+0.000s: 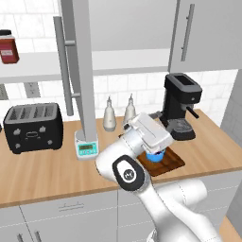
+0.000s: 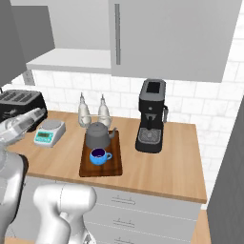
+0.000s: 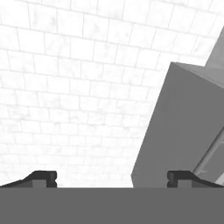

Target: Pick the kettle from the counter and place it on the tray. Then pick the mug from the cabinet and place it on the tray. Then close the cabinet doors.

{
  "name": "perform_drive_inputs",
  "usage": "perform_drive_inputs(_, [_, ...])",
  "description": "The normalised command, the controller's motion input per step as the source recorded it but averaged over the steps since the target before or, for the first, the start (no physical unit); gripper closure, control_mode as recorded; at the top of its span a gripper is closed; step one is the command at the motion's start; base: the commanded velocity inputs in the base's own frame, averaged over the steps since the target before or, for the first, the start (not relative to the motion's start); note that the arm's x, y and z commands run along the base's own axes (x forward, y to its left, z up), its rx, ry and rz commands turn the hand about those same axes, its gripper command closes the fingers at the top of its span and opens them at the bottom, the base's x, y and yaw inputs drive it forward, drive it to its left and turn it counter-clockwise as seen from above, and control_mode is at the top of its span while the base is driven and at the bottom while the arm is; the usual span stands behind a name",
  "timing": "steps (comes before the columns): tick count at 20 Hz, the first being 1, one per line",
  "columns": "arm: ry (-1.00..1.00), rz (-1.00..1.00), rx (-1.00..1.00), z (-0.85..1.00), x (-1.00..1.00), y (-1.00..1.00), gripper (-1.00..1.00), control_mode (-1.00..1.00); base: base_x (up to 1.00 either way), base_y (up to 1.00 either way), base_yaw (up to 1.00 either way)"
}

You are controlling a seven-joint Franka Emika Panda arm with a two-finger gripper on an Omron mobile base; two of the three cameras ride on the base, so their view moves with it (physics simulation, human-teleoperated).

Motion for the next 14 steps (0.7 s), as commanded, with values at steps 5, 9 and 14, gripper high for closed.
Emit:
perform_drive_inputs(5, [0.05, -0.03, -0.12, 0.04, -0.04, 0.79, -1.00, -1.00, 0.00, 0.00, 0.00])
perform_drive_inputs(9, [0.12, -0.05, -0.16, 0.00, 0.03, 0.71, -1.00, -1.00, 0.00, 0.00, 0.00])
perform_drive_inputs(14, [0.12, -0.08, -0.16, -0.07, 0.11, 0.70, -1.00, -1.00, 0.00, 0.00, 0.00])
